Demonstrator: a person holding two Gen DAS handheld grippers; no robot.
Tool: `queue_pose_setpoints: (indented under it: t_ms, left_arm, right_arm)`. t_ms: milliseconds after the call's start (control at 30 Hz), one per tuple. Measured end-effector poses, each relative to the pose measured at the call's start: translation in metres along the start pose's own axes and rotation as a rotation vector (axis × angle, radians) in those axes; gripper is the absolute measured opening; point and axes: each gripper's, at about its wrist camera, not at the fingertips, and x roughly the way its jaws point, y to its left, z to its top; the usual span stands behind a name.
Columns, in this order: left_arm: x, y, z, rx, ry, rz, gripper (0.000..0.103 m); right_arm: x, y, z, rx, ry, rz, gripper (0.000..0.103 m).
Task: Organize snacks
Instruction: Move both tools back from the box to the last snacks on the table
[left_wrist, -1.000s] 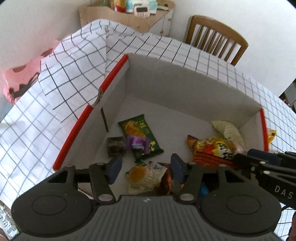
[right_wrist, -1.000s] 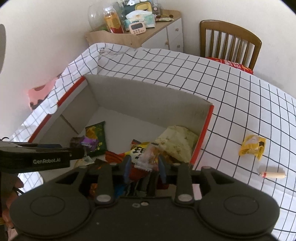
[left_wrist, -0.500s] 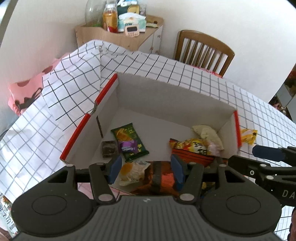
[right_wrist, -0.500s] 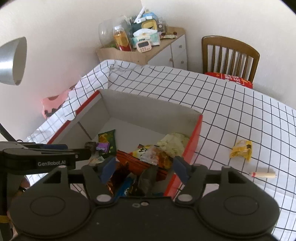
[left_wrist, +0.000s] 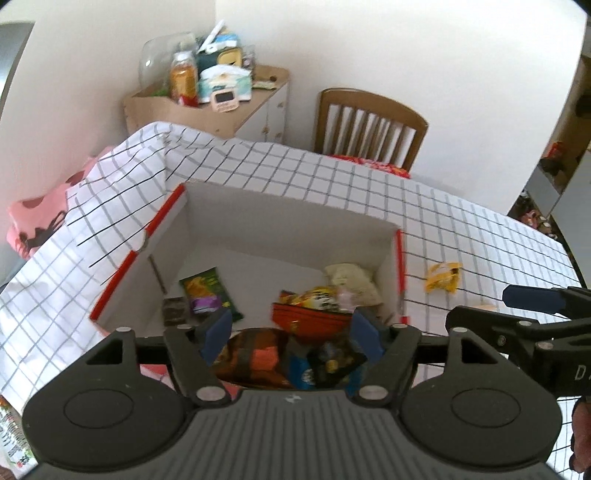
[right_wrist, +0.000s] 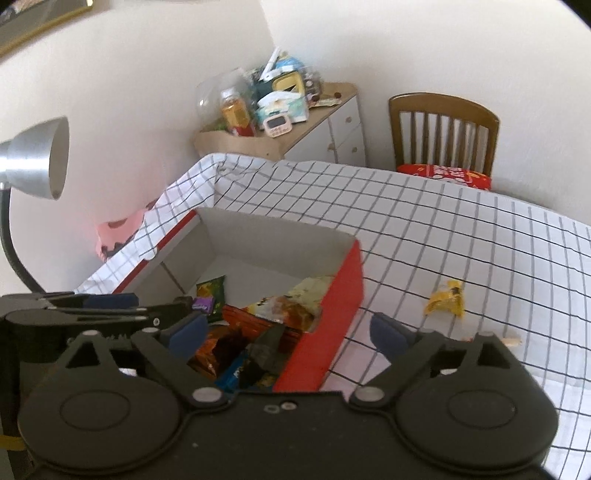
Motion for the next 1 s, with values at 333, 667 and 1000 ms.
queue_pose_setpoints:
  t_ms: [333, 667, 1000]
  left_arm:
    - [0.011, -0.064, -0.008, 0.046, 0.03, -0.083, 0.074]
    - [0.036, -0.146, -0.005, 0.075, 0.112, -0.163, 0.074]
    - [0.088, -0.188, 0.019, 0.003, 0.23, -0.163, 0.074]
  right_arm:
    - [-0.032, -0.056, -0.018, -0.008, -0.017, -0.046, 0.102]
    - [-0.057, -0.128, -0.021, -0.04, 0.017, -0.123, 0.097]
    - [-0.034, -0.166, -0.021, -0.177, 0.131, -0.097, 0.084]
